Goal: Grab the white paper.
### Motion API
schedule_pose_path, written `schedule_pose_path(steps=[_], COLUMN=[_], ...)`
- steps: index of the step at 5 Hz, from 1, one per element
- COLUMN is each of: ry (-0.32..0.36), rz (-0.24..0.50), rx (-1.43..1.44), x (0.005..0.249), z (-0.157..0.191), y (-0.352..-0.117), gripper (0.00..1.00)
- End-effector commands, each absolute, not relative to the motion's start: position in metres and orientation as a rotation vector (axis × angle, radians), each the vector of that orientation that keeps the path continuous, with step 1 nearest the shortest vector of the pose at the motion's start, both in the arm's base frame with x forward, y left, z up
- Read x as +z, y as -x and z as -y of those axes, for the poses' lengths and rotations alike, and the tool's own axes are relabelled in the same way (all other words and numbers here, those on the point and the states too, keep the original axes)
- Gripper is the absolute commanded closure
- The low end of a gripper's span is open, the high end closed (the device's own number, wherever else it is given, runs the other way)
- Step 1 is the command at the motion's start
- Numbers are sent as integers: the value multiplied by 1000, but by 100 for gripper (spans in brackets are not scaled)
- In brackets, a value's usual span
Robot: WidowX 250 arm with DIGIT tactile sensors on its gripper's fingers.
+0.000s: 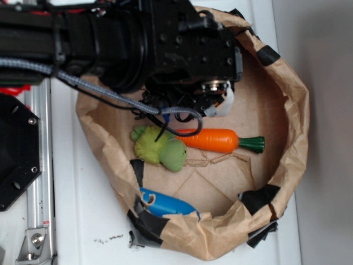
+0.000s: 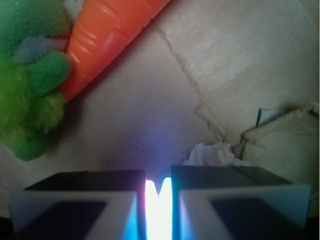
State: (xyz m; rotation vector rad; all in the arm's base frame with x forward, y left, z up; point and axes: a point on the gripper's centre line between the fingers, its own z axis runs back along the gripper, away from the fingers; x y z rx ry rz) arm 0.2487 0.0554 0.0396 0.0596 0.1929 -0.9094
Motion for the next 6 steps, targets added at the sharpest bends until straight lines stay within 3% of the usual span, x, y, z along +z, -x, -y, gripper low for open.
schedule_pose_path(steps=[1,2,3,5,6], ry=[-46,-54,-55,-65,-93], rz=[-156,-110,-109,-109,-86], rx=[-905,-871,-849,-802,-853], x=[56,74,77,74,64], z=[-45,-50,-59,-88,-92], y=[-245,-246,-245,-240,-249], gripper=[100,10,0,0,0])
